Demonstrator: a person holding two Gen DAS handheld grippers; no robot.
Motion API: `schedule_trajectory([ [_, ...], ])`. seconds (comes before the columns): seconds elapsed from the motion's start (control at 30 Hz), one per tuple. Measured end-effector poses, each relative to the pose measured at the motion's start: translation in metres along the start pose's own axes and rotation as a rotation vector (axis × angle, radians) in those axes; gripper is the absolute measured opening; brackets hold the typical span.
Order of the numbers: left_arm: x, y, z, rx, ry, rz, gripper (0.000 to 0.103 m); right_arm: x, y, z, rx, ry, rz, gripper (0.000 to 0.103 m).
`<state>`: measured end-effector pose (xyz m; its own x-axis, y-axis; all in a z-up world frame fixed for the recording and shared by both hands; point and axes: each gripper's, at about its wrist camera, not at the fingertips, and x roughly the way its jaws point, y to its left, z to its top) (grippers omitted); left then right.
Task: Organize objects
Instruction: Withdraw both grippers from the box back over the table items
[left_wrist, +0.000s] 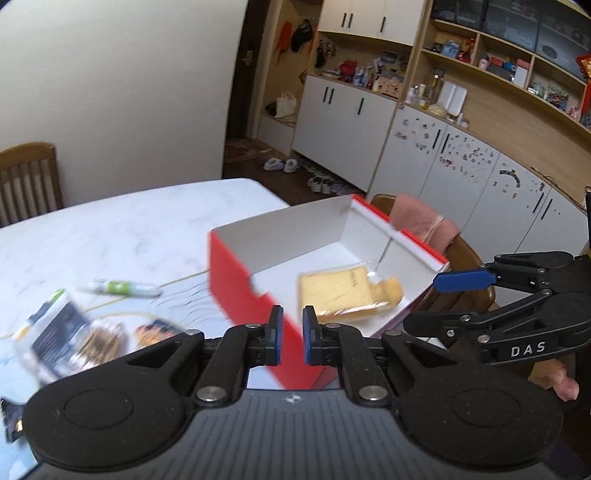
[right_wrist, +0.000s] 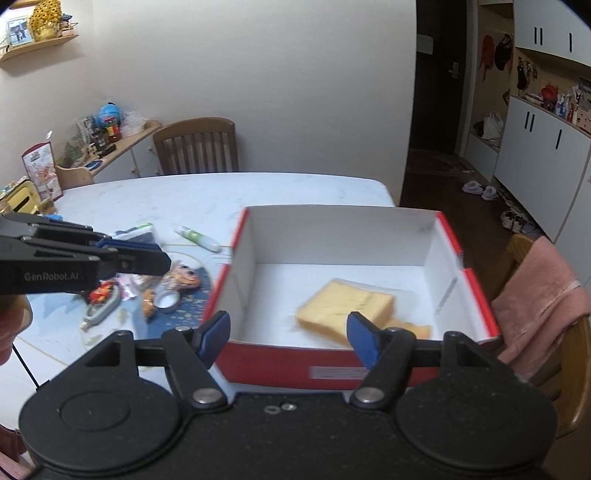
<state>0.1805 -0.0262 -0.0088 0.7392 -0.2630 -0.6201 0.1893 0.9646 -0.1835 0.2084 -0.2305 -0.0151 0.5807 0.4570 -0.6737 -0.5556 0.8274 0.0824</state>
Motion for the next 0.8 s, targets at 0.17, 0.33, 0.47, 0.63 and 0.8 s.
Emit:
schedule_trajectory([
  [0.17, -0.024, 0.028, -0.020, -0.005, 0.003, 0.026, 0.009, 0.005, 0.033, -0.004, 0.013, 0.011, 0.018, 0.072],
  [0.33, -0.043, 0.059, -0.035, -0.034, 0.007, 0.044, 0.009, 0.012, 0.065, -0.007, 0.015, 0.023, 0.024, 0.074],
  [0.47, -0.055, 0.078, -0.047, -0.047, 0.007, 0.058, 0.009, 0.015, 0.088, -0.010, 0.024, 0.029, 0.028, 0.077],
  [0.63, -0.070, 0.097, -0.059, -0.035, -0.001, 0.080, 0.009, 0.020, 0.114, -0.013, 0.025, 0.044, 0.030, 0.080],
  [0.8, -0.081, 0.119, -0.071, -0.044, 0.002, 0.089, 0.011, 0.026, 0.137, -0.015, 0.018, 0.056, 0.023, 0.082],
])
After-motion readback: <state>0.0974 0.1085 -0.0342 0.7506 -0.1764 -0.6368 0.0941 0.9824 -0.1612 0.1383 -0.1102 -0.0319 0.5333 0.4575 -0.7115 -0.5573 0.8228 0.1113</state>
